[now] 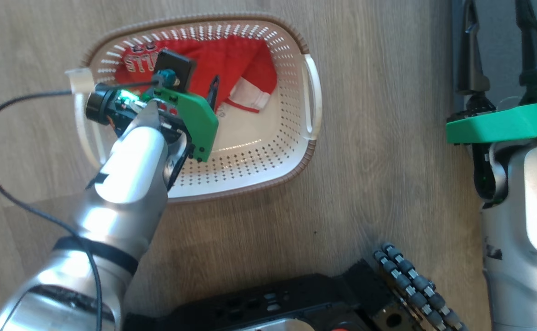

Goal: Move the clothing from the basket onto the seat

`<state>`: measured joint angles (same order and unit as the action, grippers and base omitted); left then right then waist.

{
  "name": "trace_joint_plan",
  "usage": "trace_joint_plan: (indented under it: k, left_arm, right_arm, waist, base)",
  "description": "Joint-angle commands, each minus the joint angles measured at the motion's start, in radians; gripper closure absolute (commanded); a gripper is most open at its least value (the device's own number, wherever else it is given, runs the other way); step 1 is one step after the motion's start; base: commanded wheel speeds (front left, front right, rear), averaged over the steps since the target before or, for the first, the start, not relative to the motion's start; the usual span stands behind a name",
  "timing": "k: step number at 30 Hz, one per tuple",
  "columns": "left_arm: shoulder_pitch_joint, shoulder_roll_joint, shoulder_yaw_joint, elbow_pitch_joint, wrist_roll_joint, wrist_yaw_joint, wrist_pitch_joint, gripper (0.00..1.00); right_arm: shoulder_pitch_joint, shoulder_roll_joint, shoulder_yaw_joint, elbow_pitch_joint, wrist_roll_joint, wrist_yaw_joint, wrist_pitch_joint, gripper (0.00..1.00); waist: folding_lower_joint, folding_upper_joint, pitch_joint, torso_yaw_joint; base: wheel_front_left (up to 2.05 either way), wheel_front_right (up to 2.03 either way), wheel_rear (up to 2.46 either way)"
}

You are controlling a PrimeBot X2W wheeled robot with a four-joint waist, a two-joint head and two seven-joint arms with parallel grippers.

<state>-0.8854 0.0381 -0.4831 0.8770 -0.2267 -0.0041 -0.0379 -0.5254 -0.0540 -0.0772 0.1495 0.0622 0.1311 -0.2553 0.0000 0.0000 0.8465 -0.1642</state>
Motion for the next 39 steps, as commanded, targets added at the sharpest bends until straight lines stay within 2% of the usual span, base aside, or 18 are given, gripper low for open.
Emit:
trace_joint_plan:
  k: [1, 9, 16, 25, 26, 27, 28, 33, 39]
  left_arm:
    - [-0.018, 0.012, -0.006, 0.016, -0.021, 0.013, 0.015, 0.0]
    - [-0.113, 0.012, -0.106, 0.171, -0.107, 0.048, 0.048, 0.0]
    - [-0.157, 0.012, -0.152, 0.283, -0.143, 0.075, 0.041, 0.0]
    - [-0.182, 0.012, -0.171, 0.353, -0.179, 0.061, 0.033, 0.0]
    - [-0.183, 0.012, -0.175, 0.355, -0.183, 0.059, 0.031, 0.32]
    - [-0.182, 0.012, -0.18, 0.357, -0.186, 0.054, 0.027, 0.92]
    - [-0.179, 0.012, -0.187, 0.358, -0.191, 0.044, 0.025, 1.0]
    - [-0.158, 0.012, -0.194, 0.311, -0.244, 0.022, -0.062, 1.0]
    - [-0.112, 0.012, -0.171, 0.268, -0.309, 0.015, -0.2, 1.0]
  right_arm:
    - [0.009, 0.004, 0.024, -0.034, 0.007, 0.0, -0.006, 0.0]
    - [0.013, 0.004, 0.019, -0.049, 0.003, 0.0, -0.006, 0.0]
    - [0.027, 0.004, 0.01, -0.063, 0.006, 0.0, -0.006, 0.0]
    - [0.043, 0.004, 0.006, -0.073, 0.017, 0.0, -0.006, 0.0]
    - [0.045, 0.004, 0.007, -0.073, 0.018, 0.0, -0.006, 0.0]
    - [0.046, 0.004, 0.008, -0.072, 0.02, 0.0, -0.006, 0.0]
    - [0.048, 0.004, 0.01, -0.07, 0.022, 0.0, -0.006, 0.0]
    - [0.05, 0.004, 0.004, -0.054, 0.022, 0.0, -0.006, 0.0]
    - [0.074, 0.004, -0.023, -0.031, -0.008, 0.0, -0.006, 0.0]
  waist:
    - [0.0, 0.0, 0.031, -0.022]
    - [0.0, 0.0, 0.104, -0.047]
    - [0.0, 0.0, 0.123, -0.054]
    - [0.0, 0.0, 0.137, -0.061]
    - [0.0, 0.0, 0.136, -0.061]
    - [0.0, 0.0, 0.134, -0.061]
    - [0.0, 0.0, 0.129, -0.061]
    - [0.0, 0.0, 0.073, -0.042]
    - [0.0, 0.0, -0.064, 0.011]
  base:
    - [0.0, 0.0, 0.0]
    - [0.0, 0.0, 0.0]
    - [0.0, 0.0, 0.0]
    - [0.0, 0.0, 0.0]
    - [0.0, 0.0, 0.0]
    - [0.0, 0.0, 0.0]
    - [0.0, 0.0, 0.0]
    - [0.0, 0.0, 0.0]
    - [0.0, 0.0, 0.0]
